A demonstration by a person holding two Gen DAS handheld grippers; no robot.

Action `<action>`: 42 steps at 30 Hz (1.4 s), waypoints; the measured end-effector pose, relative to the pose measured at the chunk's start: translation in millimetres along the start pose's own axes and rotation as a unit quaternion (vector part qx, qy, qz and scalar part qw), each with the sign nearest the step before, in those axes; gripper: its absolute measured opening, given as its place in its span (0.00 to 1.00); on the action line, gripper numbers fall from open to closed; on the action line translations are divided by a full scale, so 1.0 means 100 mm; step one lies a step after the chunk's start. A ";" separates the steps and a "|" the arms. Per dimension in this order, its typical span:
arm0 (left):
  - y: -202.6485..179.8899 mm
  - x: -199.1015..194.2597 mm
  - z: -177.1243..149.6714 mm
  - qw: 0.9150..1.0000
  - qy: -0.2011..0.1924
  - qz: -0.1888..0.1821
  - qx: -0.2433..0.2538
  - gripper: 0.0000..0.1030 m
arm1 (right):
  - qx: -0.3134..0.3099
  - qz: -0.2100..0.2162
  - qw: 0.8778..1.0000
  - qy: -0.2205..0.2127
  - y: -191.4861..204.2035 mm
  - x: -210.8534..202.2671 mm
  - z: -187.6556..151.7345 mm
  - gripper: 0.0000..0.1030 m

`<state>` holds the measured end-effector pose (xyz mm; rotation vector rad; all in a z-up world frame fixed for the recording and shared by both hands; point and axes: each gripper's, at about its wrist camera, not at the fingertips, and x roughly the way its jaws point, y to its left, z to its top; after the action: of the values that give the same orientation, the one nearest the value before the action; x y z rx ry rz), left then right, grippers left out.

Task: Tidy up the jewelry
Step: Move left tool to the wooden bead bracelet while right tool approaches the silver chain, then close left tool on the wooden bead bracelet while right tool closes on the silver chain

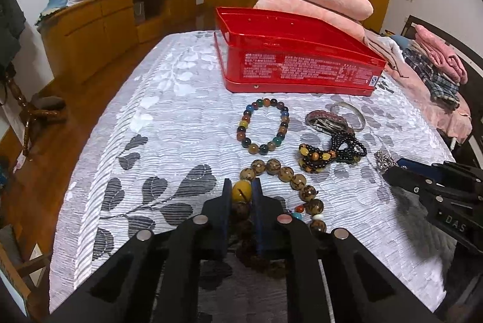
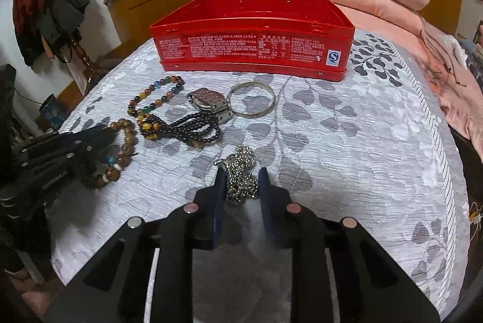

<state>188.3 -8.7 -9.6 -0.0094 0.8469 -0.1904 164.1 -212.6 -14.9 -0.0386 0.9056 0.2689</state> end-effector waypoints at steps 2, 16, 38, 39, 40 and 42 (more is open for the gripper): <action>0.00 0.00 0.00 1.000 0.001 0.000 0.000 0.13 | -0.004 0.001 1.000 0.004 0.01 -0.01 -0.01 0.20; -0.05 0.03 0.01 1.000 0.003 0.006 0.013 0.13 | -0.018 -0.002 1.000 0.006 0.07 0.06 -0.02 0.20; -0.10 -0.09 0.04 0.999 -0.011 -0.029 0.006 0.13 | -0.021 0.005 1.000 0.016 0.04 -0.07 -0.06 0.19; -0.10 -0.08 0.03 0.999 -0.010 -0.030 0.006 0.13 | -0.026 0.004 1.000 0.018 0.06 -0.06 -0.07 0.23; -0.11 -0.07 0.03 0.999 -0.008 -0.031 0.006 0.13 | -0.032 0.002 0.999 0.023 0.07 -0.04 -0.08 0.33; -0.11 -0.06 0.02 0.999 -0.005 -0.034 0.006 0.13 | -0.051 -0.007 0.998 0.027 0.14 0.00 -0.11 0.35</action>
<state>184.3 -18.7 -3.1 -0.0273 0.8362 -0.2584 152.0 -201.3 -20.3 -0.1464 0.9436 0.3029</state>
